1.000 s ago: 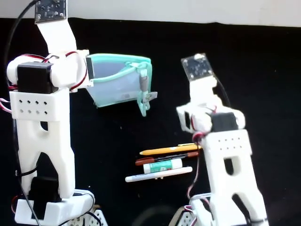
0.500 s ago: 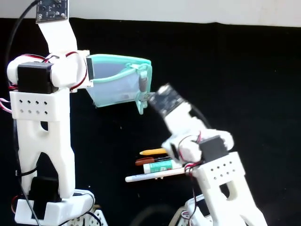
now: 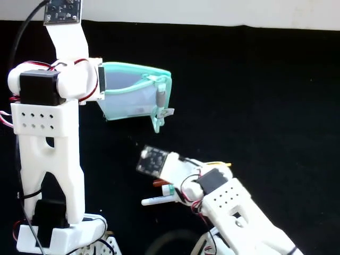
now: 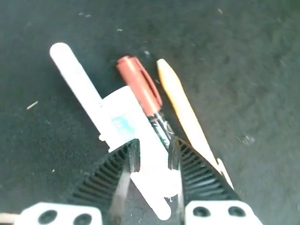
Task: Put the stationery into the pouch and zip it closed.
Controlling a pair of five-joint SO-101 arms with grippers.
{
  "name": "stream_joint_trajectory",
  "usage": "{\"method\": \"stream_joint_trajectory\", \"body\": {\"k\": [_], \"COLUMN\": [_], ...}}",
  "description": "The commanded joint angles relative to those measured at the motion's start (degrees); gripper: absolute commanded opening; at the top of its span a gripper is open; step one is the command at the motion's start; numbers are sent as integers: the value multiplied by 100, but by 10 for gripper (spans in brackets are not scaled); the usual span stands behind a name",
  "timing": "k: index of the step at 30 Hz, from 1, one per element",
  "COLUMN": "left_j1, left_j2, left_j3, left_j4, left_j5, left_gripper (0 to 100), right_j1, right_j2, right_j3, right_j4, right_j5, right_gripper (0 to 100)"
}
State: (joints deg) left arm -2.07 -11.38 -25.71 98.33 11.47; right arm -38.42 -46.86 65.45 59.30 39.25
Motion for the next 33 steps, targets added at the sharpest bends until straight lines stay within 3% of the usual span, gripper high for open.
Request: {"method": "stream_joint_trajectory", "body": {"k": [1, 12, 16, 24, 29, 33], "left_j1": [-40, -48, -48, -48, -48, -48], "left_j2": [-233, -233, -233, -233, -233, -233], "left_j3": [-22, -22, -22, -22, -22, -22], "left_j4": [-105, -105, -70, -70, -70, -70], "left_j5": [-44, -141, -281, -281, -281, -281], "left_gripper": [7, 7, 7, 7, 7, 7], "right_j1": [-224, -936, -963, -971, -980, -971], "right_j2": [198, 1490, 1780, 1859, 1859, 1859], "right_j3": [13, -22, -40, -13, -31, -40], "right_j4": [-286, -919, -936, -1279, -1288, -1288], "right_j5": [325, 563, 527, 563, 571, 536], "right_gripper": [120, 129, 212, 211, 149, 0]}}
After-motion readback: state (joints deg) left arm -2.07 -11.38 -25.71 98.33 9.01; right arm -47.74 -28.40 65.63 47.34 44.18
